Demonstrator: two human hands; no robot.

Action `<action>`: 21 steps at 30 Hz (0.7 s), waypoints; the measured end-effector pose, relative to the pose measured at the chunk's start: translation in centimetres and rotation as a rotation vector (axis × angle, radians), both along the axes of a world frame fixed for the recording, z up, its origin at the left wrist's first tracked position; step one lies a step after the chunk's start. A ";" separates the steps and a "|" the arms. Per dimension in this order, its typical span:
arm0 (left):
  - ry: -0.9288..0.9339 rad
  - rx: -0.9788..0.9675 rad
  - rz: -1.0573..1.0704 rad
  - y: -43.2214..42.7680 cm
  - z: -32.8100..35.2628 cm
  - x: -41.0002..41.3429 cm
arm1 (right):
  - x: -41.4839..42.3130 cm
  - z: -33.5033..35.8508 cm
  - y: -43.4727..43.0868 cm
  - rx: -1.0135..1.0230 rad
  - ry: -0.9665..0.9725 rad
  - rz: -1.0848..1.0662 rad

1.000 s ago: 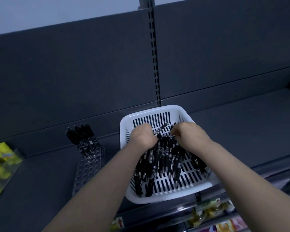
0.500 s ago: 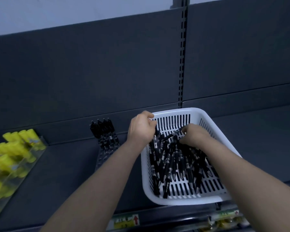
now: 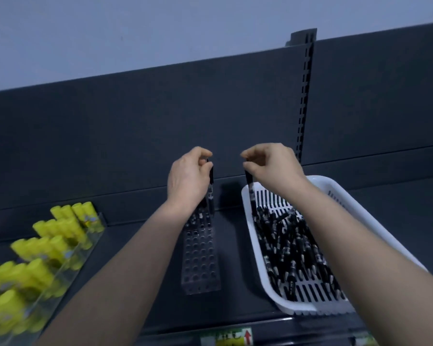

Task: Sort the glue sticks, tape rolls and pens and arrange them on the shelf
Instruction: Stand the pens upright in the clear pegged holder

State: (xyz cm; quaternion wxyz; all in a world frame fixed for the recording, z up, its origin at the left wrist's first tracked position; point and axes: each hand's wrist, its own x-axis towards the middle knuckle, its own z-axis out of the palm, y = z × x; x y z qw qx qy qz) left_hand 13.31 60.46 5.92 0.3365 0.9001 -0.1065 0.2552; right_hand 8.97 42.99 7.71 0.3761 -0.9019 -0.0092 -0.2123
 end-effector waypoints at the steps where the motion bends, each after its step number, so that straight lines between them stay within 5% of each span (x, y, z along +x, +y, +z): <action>1: 0.003 0.023 0.012 0.9 -0.2 0.2 | 0.2 -0.1 1.0 0.024 -0.015 0.024; 21: 0.068 0.166 -0.005 4.4 -5.1 2.8 | 3.3 -5.4 6.6 -0.061 -0.012 0.049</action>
